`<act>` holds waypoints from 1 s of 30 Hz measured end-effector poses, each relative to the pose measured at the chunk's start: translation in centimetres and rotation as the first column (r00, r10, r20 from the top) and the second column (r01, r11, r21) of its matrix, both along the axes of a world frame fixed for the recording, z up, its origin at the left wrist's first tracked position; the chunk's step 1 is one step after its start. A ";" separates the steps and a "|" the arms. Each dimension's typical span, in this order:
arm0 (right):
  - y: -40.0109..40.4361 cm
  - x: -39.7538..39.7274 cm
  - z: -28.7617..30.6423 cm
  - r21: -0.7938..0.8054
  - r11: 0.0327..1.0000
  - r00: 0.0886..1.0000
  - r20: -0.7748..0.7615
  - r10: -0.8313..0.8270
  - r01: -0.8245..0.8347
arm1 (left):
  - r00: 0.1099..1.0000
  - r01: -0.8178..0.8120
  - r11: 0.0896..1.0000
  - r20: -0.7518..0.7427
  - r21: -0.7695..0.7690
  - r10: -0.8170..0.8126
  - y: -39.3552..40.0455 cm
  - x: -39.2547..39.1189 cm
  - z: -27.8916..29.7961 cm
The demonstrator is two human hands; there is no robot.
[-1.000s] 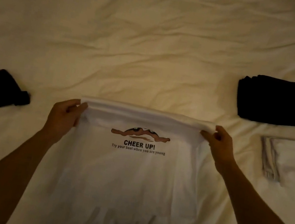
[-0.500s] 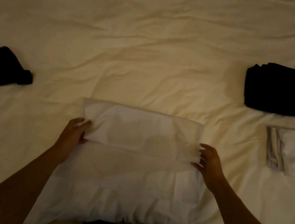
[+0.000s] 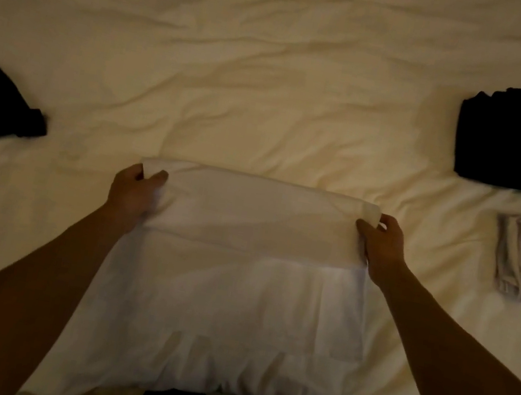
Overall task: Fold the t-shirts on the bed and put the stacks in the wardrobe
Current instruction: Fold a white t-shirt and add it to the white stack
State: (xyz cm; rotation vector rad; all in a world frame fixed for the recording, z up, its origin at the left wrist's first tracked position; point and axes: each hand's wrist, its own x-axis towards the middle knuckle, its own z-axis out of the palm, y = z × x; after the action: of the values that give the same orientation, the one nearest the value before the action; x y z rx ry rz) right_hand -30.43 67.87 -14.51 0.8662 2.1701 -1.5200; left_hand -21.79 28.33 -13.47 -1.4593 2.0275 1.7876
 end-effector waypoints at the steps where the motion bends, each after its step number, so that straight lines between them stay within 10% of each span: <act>1: 0.0 0.4 -0.2 0.035 0.999 0.999 0.019 0.028 -0.029 | 0.999 0.049 0.997 0.026 -0.054 -0.048 -0.2 0.4 -0.4; 6: 0.1 2.5 -0.6 0.148 0.981 0.992 0.033 0.120 -0.124 | 0.981 0.180 0.939 0.128 -0.294 -0.148 0.0 2.0 -1.4; 18: -0.6 2.8 -0.2 0.367 0.900 0.968 0.004 0.249 -0.234 | 0.985 0.153 0.931 0.132 -0.332 -0.115 0.4 3.1 -1.6; 22: -2.6 3.2 -0.1 0.810 0.532 0.767 -0.172 0.618 -0.247 | 0.945 0.265 0.513 0.113 -0.816 -0.308 3.8 3.2 -1.0; 26: -9.1 4.7 -0.8 0.827 0.379 0.470 -0.162 0.868 -0.415 | 0.648 0.590 0.152 0.353 -0.793 -0.675 9.7 2.4 -3.0; 30: -11.1 4.8 -2.8 0.808 0.195 0.348 0.013 0.938 -0.556 | 0.572 0.688 0.073 0.478 -0.722 -0.666 11.0 1.1 -5.4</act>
State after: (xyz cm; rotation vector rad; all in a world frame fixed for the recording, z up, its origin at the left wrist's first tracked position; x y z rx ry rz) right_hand -25.61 56.76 -17.34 -0.7089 2.8548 -0.2734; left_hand -20.66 39.31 -18.87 -0.2005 2.9983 0.2259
